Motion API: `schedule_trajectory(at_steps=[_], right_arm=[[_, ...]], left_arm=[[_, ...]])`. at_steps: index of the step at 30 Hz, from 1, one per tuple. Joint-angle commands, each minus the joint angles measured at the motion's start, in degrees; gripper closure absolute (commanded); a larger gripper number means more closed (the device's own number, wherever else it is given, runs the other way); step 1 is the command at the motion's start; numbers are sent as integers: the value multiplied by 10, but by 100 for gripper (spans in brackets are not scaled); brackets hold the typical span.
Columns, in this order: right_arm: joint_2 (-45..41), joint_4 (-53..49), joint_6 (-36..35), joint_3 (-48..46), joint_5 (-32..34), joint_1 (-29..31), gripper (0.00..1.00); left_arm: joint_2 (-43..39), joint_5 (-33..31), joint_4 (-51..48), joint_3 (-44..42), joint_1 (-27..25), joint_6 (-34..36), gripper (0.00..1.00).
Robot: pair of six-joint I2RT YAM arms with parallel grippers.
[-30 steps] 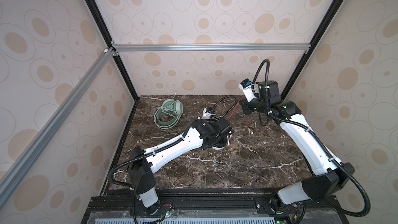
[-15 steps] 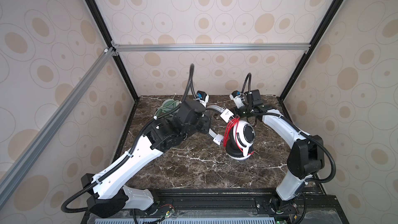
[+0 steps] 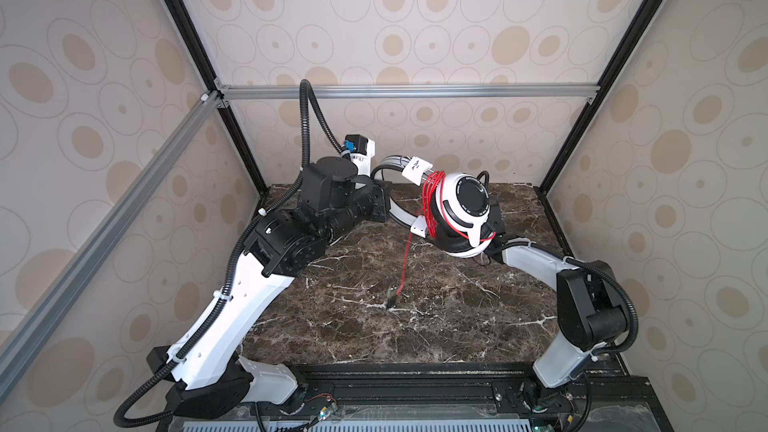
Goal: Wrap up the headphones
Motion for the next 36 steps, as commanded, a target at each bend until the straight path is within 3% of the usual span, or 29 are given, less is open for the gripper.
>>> schedule_trajectory(at_steps=[1,13,17,26,30,36], right_arm=[[-1,131,70,-32,-75,6,44],[-50,221,130,-124,-89,67,45],[-62,230,133,-138,-64,73,45],[-110,85,58,-147,104,73,42],[-137,38,9,-150,103,73,42],[-184,-20,-65,-168,46,73,41]], left_arm=[[-4,1,34,28,1,-18,100],[-1,9,39,29,1,-27,100],[1,12,40,29,1,-30,100],[3,13,37,31,1,-32,100],[4,13,39,30,1,-33,100],[4,18,41,29,1,-34,100]])
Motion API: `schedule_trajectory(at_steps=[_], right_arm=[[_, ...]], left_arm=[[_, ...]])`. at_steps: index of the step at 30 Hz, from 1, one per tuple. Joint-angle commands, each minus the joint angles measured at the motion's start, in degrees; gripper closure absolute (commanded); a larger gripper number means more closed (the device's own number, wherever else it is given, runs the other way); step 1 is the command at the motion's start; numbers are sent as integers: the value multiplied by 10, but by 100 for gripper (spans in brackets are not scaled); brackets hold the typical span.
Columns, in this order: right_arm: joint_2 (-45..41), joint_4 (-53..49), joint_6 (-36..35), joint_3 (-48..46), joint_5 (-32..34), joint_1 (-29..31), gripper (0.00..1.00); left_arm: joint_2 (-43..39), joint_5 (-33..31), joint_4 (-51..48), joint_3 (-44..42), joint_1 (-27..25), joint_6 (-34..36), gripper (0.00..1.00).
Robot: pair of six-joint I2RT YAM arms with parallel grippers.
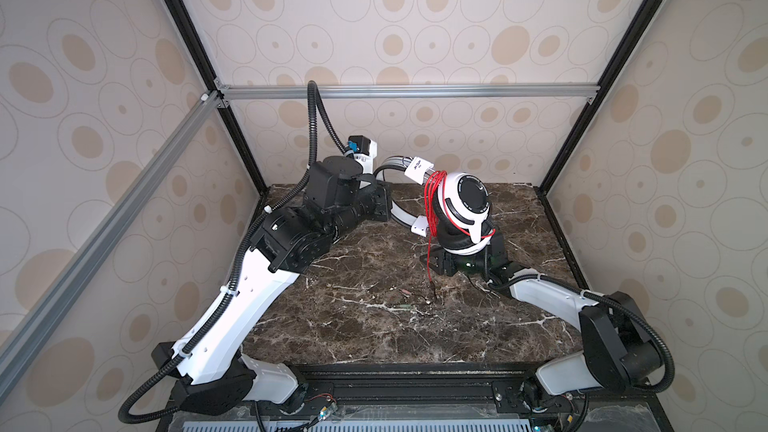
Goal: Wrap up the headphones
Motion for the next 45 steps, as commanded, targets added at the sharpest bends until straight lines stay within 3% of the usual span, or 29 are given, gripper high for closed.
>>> schedule_trajectory(at_steps=[1,15,17,20,23,34,45], right_arm=[[-27,-53,-58,-15,-26,1,42],[-57,-59,-56,-41,-20,1,42],[-61,-62,-53,-43,10,1,41],[-82,-87,-42,-47,116,1,42],[-107,-107,-62,-54,136,-1,41],[-173,-114,-123,-98,41,-2,38],[-164,-80,-128,-110,-126,0,38]], left_arm=[[-3,13,47,28,1,-29,100],[-2,16,50,26,1,-29,100],[-2,16,50,26,1,-30,100],[-4,16,49,26,1,-30,100],[-6,15,48,26,1,-30,100],[-4,16,53,25,1,-29,100],[-2,17,52,24,1,-30,100]])
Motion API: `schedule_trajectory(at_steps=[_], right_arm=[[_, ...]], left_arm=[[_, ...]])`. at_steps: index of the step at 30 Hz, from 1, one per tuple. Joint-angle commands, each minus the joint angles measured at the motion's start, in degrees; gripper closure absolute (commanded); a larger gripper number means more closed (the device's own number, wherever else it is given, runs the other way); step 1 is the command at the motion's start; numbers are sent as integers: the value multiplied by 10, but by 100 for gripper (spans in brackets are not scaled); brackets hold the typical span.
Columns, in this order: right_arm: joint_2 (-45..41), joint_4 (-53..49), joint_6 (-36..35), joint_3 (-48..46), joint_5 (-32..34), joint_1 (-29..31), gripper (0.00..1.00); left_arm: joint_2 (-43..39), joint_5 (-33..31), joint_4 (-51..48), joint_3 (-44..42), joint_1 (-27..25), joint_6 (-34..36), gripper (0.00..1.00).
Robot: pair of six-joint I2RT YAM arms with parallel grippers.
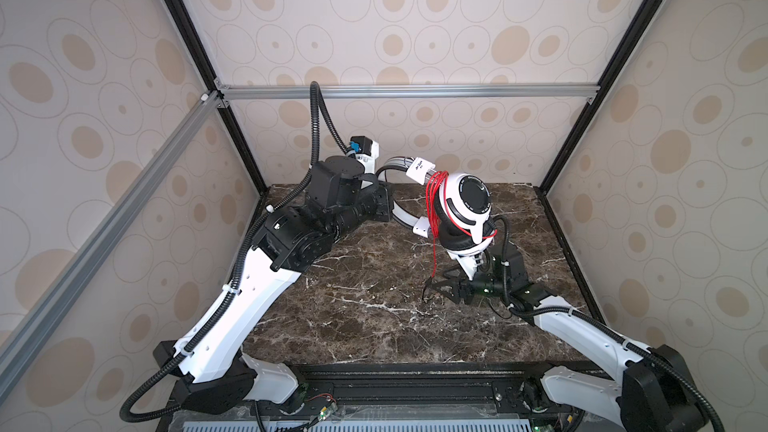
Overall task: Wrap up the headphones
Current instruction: 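Grasp the red cable near the plugs with the right gripper, then pull the red cable toward the robot beneath the headset with the right gripper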
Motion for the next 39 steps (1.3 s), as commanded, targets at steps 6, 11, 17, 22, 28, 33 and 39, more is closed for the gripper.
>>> schedule_trajectory(at_steps=[6,11,17,22,28,33,39], right_arm=[[-11,45,6,-25,-100,2,38],[-15,75,41,-34,-42,2,39],[-13,172,117,-55,29,24,39],[2,194,137,-48,52,55,40],[42,231,158,-45,73,77,39],[80,253,164,-33,61,76,56],[68,238,161,-44,41,82,100]], left_arm=[[-6,12,55,23,1,-27,100],[-4,13,56,25,1,-28,100],[-3,12,56,25,1,-29,100],[-3,10,55,25,0,-29,100],[-5,12,58,22,1,-30,100],[-9,9,55,21,1,-28,100],[-13,-21,52,17,1,-25,100]])
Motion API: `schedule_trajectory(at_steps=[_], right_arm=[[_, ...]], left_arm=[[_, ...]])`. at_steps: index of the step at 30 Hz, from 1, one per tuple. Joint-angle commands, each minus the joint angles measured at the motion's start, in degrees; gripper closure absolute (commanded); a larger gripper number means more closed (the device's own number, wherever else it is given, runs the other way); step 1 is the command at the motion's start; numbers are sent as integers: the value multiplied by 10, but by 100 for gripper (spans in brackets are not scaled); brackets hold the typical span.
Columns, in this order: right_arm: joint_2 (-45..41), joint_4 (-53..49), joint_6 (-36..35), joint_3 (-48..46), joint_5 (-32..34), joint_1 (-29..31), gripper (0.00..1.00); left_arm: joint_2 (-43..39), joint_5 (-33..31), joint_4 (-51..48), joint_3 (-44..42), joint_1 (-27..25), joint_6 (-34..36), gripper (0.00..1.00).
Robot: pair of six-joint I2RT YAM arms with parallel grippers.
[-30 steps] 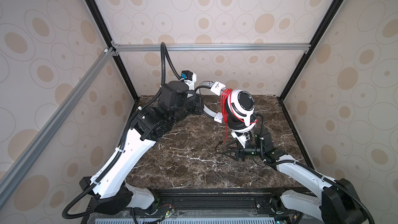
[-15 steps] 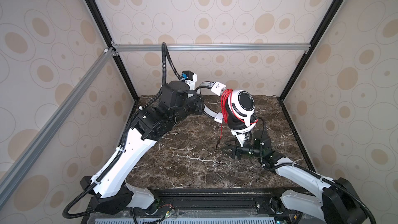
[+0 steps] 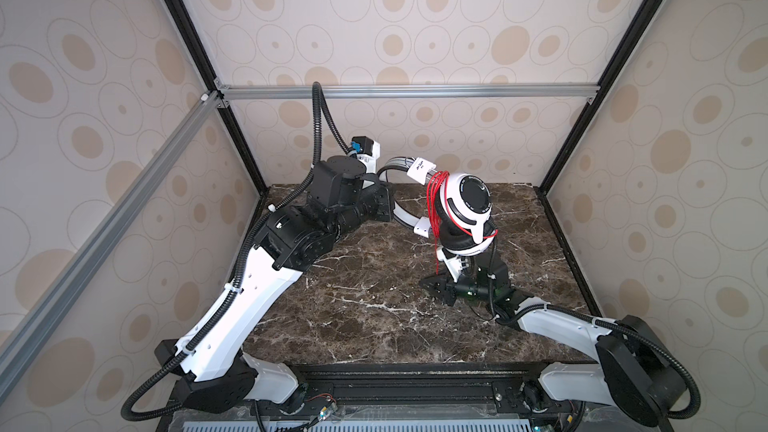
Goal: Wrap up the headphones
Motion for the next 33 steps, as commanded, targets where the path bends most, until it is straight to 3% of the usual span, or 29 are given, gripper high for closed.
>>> schedule_trajectory(at_steps=[1,7,15,19,24,28,31,33], right_arm=[[-24,-19,-13,-1,-10,9,100],[-113,-186,-66,-5,70,62,100],[-249,-353,-72,9,231,160,100],[-243,-482,-90,77,323,225,100],[-193,-662,-100,205,537,337,100],[-153,-754,-109,280,596,366,100],[-137,-813,-128,325,620,367,100],[-136,-845,-145,345,655,367,100]], left_arm=[[-14,-30,52,19,1,-24,100],[33,-134,32,85,2,-35,100],[109,-353,-22,127,2,-59,100],[153,-387,-57,137,3,-81,100],[225,-481,-170,175,2,-119,100],[256,-536,-259,156,1,-144,100],[270,-521,-279,110,-6,-114,100],[256,-512,-242,40,-27,-66,100]])
